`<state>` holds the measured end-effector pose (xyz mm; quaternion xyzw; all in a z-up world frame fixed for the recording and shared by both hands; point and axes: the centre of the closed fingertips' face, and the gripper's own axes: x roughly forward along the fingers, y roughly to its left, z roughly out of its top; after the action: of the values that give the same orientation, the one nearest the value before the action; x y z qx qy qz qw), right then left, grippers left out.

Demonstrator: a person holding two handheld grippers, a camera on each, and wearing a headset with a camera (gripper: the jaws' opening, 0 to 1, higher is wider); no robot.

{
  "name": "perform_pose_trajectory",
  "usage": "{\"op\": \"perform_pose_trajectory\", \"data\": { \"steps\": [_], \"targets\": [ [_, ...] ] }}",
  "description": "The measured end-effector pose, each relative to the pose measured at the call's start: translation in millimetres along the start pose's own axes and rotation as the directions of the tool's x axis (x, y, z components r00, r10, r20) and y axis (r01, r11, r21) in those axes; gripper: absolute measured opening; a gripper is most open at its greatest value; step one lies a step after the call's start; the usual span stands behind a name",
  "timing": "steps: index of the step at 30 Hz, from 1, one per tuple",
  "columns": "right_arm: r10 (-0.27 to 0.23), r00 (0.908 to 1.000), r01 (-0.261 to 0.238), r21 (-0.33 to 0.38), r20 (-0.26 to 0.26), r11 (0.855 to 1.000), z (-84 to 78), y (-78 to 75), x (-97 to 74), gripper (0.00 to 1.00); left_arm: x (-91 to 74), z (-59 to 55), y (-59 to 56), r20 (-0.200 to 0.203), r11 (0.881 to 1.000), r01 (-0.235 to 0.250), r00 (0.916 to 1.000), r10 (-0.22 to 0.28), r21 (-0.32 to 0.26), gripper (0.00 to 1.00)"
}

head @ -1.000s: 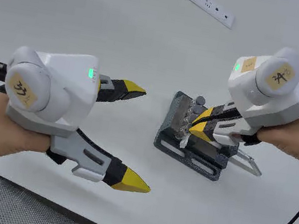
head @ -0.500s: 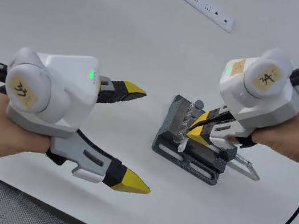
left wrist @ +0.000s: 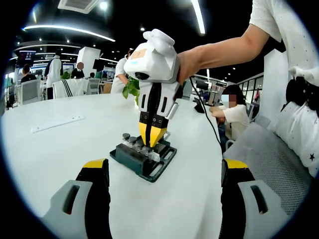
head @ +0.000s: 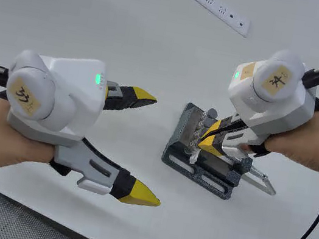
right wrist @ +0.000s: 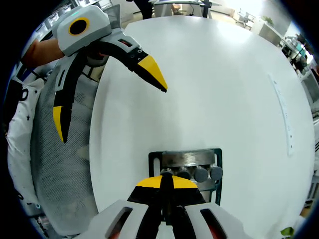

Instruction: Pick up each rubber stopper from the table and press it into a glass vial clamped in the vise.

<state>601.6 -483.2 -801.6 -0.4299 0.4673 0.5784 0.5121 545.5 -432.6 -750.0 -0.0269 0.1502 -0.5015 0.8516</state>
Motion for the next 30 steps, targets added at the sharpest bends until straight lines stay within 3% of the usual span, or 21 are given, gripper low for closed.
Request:
{"op": "perform_pose_trajectory", "data": {
  "steps": [22, 26, 30],
  "targets": [
    [-0.025, 0.9995, 0.025, -0.032, -0.021, 0.999, -1.7, -0.1, 3.0, 0.0, 1.4, 1.1, 3.0, 0.003, 1.0, -0.006, 1.0, 0.006, 0.003, 0.92],
    [-0.075, 0.9956, 0.068, -0.109, -0.056, 0.992, -1.3, 1.7, 3.4, 0.0, 2.2, 1.9, 3.7, 0.004, 1.0, -0.008, 1.0, 0.008, 0.007, 0.92],
    [-0.055, 0.9983, 0.054, -0.047, -0.02, 0.997, -0.8, 0.2, 3.8, 0.0, 3.5, 2.7, 2.6, -0.006, 1.0, -0.01, 0.9999, 0.01, 0.009, 0.92]
  ]
}}
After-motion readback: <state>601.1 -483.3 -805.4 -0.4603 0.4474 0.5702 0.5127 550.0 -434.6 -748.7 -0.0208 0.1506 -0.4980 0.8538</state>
